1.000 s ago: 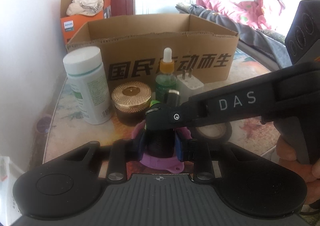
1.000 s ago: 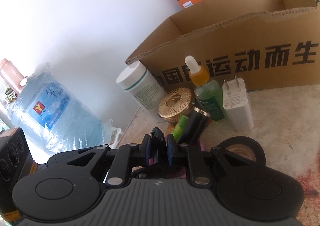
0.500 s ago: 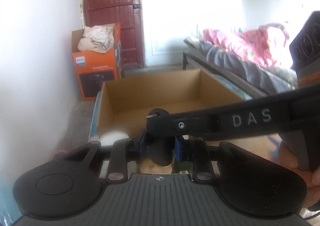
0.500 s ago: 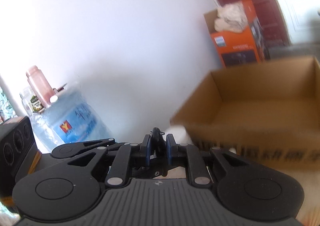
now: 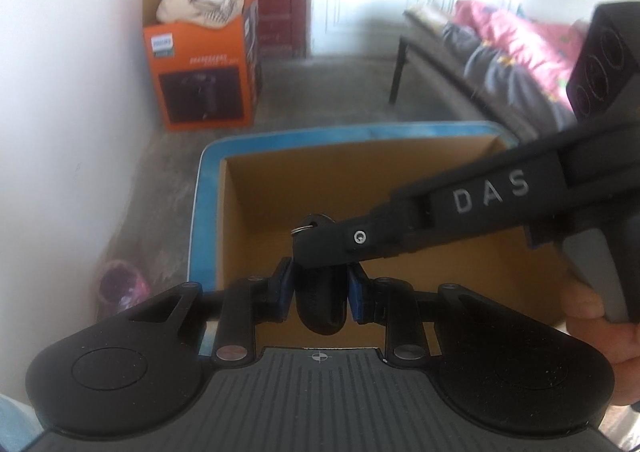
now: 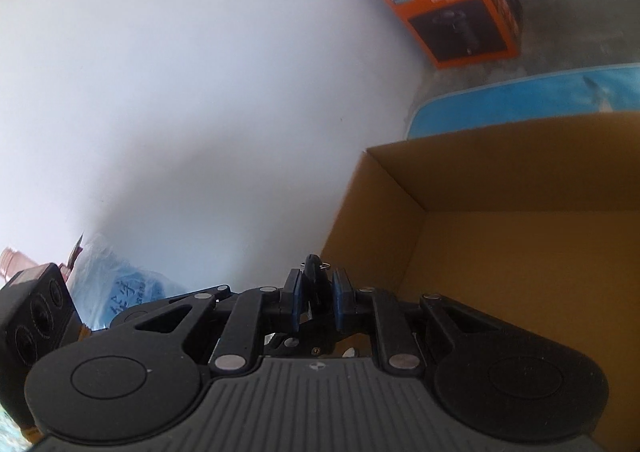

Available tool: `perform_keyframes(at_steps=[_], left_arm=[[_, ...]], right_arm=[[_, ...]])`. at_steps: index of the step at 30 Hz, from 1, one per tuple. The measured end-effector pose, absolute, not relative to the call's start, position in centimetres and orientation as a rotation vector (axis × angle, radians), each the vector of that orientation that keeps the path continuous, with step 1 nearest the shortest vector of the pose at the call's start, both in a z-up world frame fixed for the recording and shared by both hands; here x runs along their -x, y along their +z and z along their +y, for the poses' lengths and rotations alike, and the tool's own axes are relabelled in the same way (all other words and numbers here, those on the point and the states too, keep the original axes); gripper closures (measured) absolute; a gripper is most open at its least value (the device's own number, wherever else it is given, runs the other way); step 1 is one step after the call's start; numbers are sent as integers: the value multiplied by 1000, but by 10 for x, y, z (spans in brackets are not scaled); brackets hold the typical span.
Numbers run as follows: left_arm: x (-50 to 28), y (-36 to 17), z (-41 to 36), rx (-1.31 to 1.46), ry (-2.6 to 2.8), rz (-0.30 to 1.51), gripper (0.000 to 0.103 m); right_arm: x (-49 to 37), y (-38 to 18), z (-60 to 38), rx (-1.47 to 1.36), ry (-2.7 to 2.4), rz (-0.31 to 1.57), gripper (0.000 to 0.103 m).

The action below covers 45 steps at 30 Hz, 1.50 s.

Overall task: Organize rigid objects
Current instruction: 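Lift the black tube with the right tool and release it inside the cardboard box, then move the open right tool back to the pink cup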

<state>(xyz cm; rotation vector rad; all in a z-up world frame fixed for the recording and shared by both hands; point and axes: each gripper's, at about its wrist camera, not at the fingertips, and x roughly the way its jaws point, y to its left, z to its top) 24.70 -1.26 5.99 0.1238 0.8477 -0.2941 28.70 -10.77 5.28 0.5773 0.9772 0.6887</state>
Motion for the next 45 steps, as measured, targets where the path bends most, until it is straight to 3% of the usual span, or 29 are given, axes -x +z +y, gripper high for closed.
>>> perform_keyframes(at_steps=[8,17,19,21,22,26,37,45], left_arm=[[-265,39,-21,-256,-209,881,74],[-262,42,-19,-252,-180,874,68],[-257,46,-19,-247,-185,855,67],[-249,51,-17,-232,-194,831,65],[-244,54,-16,-222,-203,818,62],[-223,67,-14,-186,-212,765,58],[-144,111,5,-91,-251,654,50],[-73,95,4,-65,-311,644,45]], right_arm=[[-356,-5,-101,-611,608,1170,86],[-394,-30,-78,-534,512,1209,83],[-396,-28,-78,-556,512,1194,77],[-391,-24,-86,-591,519,1165,54],[-388,-19,-89,-598,521,1142,50],[-375,2,-103,-597,530,1050,48],[-263,74,-181,-750,607,833,48],[-129,96,-227,-710,653,732,48]])
